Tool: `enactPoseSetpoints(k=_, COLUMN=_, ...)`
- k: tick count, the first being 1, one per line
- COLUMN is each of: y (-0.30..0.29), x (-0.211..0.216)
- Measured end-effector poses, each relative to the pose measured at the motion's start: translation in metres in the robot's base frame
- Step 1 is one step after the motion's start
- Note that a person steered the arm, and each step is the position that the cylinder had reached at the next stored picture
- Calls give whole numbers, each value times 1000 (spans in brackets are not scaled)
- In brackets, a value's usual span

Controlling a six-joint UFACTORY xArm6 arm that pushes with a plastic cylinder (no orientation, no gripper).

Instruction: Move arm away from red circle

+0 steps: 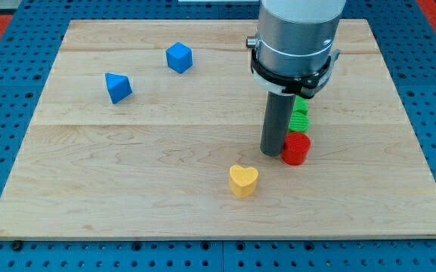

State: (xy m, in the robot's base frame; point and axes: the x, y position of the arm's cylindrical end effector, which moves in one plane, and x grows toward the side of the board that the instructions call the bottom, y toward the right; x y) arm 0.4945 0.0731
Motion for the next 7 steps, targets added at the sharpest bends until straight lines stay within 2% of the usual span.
enactPoseSetpoints(k=1, y=-1, x=0)
enactPoseSetpoints(k=3, y=-59, x=-8)
enactPoseSetpoints(k=7, y=-66, x=-16)
